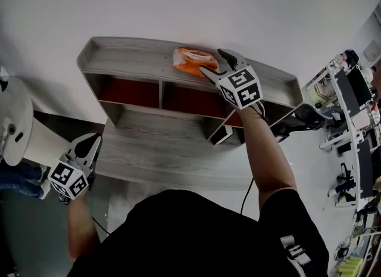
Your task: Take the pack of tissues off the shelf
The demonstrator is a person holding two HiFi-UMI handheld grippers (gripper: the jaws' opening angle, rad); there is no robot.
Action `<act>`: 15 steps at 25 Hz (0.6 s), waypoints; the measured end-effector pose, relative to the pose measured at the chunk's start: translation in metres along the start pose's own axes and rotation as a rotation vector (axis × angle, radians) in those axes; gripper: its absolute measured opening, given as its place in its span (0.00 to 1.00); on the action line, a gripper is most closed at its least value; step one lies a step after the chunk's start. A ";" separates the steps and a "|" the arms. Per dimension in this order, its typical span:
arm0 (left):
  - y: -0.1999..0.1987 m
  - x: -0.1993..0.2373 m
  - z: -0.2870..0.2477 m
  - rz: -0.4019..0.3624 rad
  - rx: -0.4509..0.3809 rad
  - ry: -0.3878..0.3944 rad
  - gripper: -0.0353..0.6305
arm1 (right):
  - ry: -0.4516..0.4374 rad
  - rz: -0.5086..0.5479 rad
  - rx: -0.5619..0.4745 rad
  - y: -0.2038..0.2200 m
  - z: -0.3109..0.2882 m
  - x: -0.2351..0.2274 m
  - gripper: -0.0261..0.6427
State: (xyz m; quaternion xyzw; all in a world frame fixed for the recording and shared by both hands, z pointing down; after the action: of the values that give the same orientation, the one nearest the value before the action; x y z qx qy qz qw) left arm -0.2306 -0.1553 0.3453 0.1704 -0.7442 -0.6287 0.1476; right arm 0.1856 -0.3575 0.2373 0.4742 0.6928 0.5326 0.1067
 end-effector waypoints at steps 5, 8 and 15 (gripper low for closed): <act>0.005 0.001 0.004 0.000 0.002 -0.009 0.08 | -0.043 0.032 0.048 -0.004 -0.018 -0.004 0.52; 0.007 0.004 0.008 0.002 0.001 -0.014 0.08 | -0.061 0.040 0.063 -0.008 -0.027 -0.005 0.52; 0.008 0.006 0.012 0.002 0.000 -0.025 0.08 | -0.084 0.040 0.111 -0.003 -0.044 -0.002 0.52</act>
State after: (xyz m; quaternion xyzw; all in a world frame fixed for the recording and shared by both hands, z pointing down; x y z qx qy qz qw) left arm -0.2416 -0.1460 0.3509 0.1616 -0.7462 -0.6307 0.1388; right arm 0.1564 -0.3869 0.2524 0.5151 0.7066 0.4750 0.0985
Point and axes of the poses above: the fingertips, and each gripper's own axes: z backward along the fingers, x to its left, y out of its underside, the point moved 9 cm from there along z, backward along the fingers, and after that the axes turned 13 degrees about -y, right-handed, at the moved point
